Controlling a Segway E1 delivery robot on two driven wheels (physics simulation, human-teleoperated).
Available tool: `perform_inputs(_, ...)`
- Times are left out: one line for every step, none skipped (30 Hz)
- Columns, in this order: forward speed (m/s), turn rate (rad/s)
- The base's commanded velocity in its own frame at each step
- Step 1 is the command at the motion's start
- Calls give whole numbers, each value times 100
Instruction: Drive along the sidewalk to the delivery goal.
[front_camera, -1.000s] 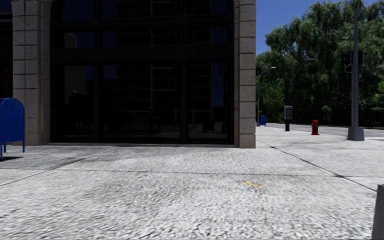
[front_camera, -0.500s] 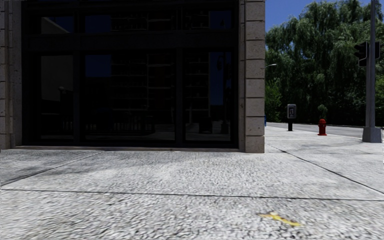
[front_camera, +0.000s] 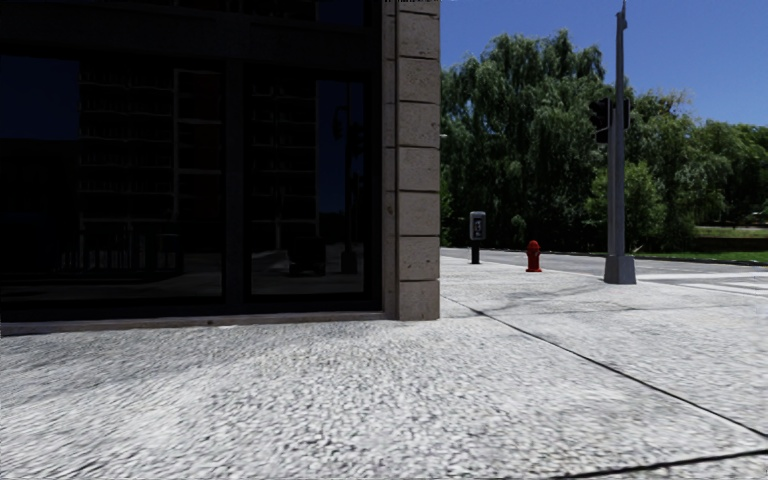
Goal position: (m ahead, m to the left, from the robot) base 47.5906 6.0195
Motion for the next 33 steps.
perform_inputs(161, -73)
perform_inputs(161, -73)
perform_inputs(161, -73)
perform_inputs(161, -73)
perform_inputs(161, -73)
perform_inputs(161, -73)
perform_inputs(161, -73)
perform_inputs(161, -73)
perform_inputs(161, -73)
perform_inputs(161, -73)
perform_inputs(161, -73)
perform_inputs(161, -73)
perform_inputs(161, -73)
perform_inputs(161, -73)
perform_inputs(161, -73)
perform_inputs(161, -73)
perform_inputs(161, -72)
perform_inputs(161, -72)
perform_inputs(161, -68)
perform_inputs(162, -66)
perform_inputs(162, -65)
perform_inputs(162, -65)
perform_inputs(162, -65)
perform_inputs(162, -65)
perform_inputs(162, -65)
perform_inputs(162, -65)
perform_inputs(162, -65)
perform_inputs(162, -65)
perform_inputs(162, -65)
perform_inputs(162, -65)
perform_inputs(162, -65)
perform_inputs(162, -65)
perform_inputs(162, -65)
